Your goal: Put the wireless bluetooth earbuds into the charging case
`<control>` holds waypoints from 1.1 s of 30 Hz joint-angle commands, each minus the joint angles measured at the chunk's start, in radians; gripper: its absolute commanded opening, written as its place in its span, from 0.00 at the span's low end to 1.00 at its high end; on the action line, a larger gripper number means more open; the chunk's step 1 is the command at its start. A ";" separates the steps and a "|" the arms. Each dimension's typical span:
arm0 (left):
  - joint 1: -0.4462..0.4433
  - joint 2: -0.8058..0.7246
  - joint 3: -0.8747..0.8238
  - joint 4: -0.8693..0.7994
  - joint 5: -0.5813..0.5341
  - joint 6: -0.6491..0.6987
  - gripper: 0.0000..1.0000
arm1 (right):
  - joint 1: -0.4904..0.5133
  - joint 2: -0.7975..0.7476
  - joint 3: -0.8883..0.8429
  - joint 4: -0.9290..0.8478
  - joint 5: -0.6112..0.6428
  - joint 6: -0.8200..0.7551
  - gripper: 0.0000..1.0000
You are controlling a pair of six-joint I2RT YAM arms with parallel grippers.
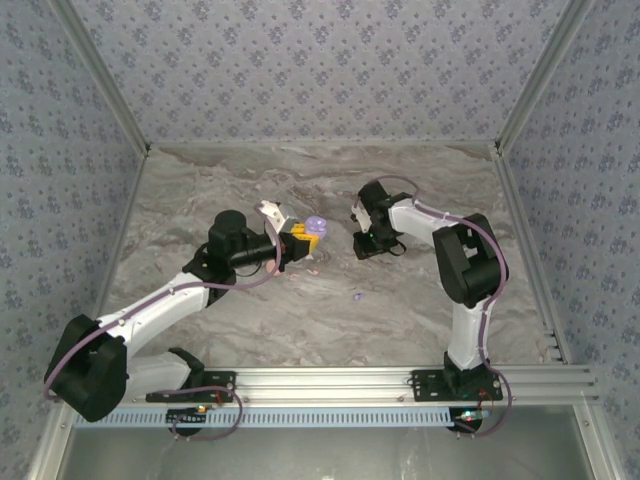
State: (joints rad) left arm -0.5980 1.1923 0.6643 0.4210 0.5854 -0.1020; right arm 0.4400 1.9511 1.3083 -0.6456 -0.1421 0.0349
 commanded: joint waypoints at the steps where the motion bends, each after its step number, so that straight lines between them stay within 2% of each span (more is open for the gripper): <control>1: -0.008 -0.002 0.015 0.016 0.001 0.006 0.17 | 0.010 0.040 0.008 -0.078 0.039 -0.019 0.28; 21: -0.010 -0.001 0.014 0.019 -0.008 0.007 0.17 | 0.046 0.078 0.037 -0.131 0.115 -0.018 0.27; 33: -0.010 0.004 0.014 0.015 -0.020 0.007 0.17 | 0.040 0.070 0.028 -0.117 0.122 0.024 0.19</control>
State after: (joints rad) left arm -0.5987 1.1931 0.6643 0.4210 0.5777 -0.1020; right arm 0.4824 1.9823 1.3586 -0.7036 -0.0334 0.0345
